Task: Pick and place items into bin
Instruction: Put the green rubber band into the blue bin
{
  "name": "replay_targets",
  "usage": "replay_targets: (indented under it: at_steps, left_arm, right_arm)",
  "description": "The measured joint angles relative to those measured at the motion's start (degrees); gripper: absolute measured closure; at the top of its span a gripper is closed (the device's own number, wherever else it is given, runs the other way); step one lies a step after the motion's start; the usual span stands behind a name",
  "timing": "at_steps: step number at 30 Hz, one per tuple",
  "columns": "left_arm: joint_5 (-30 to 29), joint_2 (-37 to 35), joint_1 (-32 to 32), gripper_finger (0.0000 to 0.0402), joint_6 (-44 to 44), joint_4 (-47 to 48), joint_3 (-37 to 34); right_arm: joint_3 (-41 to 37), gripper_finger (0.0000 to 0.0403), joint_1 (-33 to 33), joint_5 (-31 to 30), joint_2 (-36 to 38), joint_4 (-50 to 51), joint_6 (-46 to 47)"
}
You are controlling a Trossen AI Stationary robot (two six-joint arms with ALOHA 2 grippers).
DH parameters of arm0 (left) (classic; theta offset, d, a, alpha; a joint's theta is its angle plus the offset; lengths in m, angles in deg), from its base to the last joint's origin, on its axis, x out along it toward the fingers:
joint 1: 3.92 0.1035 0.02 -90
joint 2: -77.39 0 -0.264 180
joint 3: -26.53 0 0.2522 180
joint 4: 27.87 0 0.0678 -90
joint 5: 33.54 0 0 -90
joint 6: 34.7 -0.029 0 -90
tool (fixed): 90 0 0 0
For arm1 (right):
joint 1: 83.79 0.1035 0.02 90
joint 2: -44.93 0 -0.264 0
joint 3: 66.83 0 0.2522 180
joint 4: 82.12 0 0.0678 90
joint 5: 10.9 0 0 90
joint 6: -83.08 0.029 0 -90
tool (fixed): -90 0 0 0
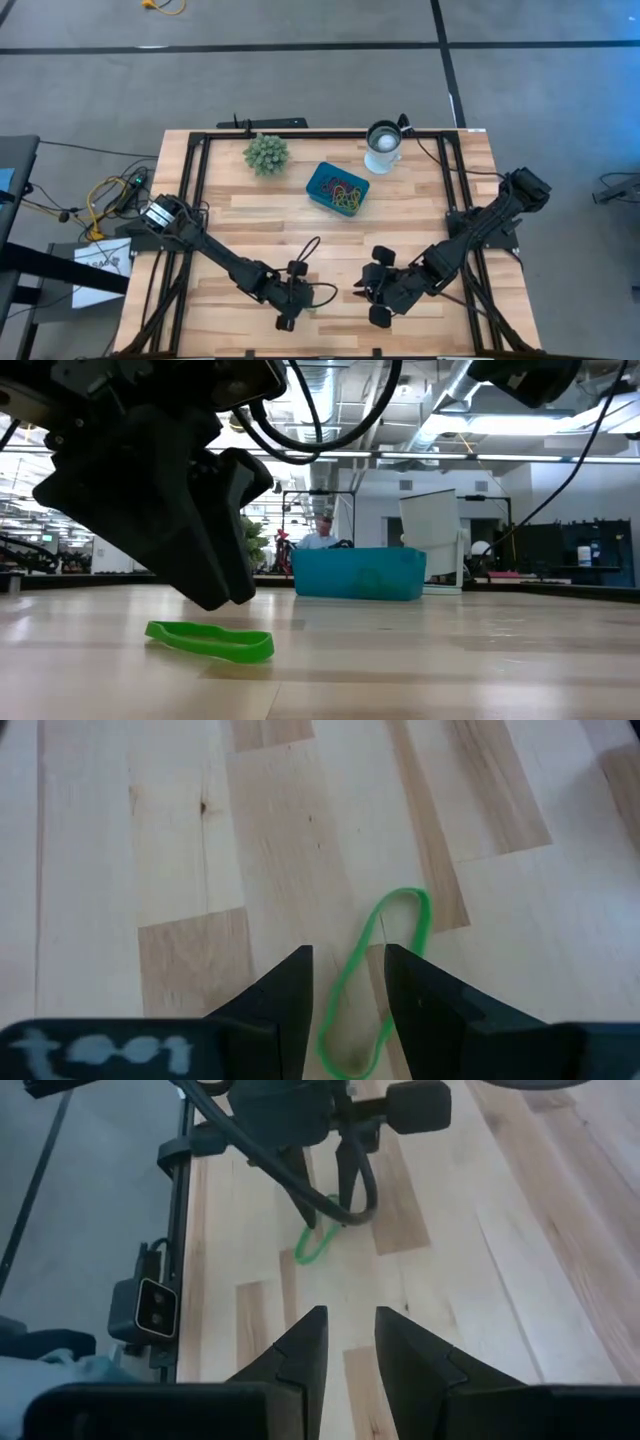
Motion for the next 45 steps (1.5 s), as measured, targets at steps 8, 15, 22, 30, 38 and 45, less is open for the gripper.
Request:
replay_targets:
  at_steps: [8,15,22,30,38,45]
  left_arm:
    - [0.3,3.0,0.0,0.0285,0.3,-1.4,0.2]
    - [-0.5,4.2,-0.1,0.0288,0.3,-1.1,0.2]
    - [-1.0,4.3,-0.1,0.0358,-0.7,-0.6,0.2]
    - [-6.2,5.0,-0.6,0.04,1.3,2.9,4.3]
    - [-24.3,4.9,1.6,0.0401,2.5,26.5,16.5]
    - [-35.2,4.8,8.4,0.0401,7.4,42.3,26.0]
  right_arm:
    - [0.0,0.0321,0.0,0.0,0.0,-0.2,0.0]
    - [0.0,0.0321,-0.1,0.0,0.0,0.1,0.0]
    - [0.0,0.0321,-0.1,0.0,0.0,0.1,-0.1]
    - [0.0,0.0321,-0.1,-1.7,0.0,0.1,-0.1]
    - [0.0,0.0321,0.2,-3.0,0.0,0.6,1.2]
    - [0.0,0.0321,4.3,-3.3,0.0,9.6,12.1]
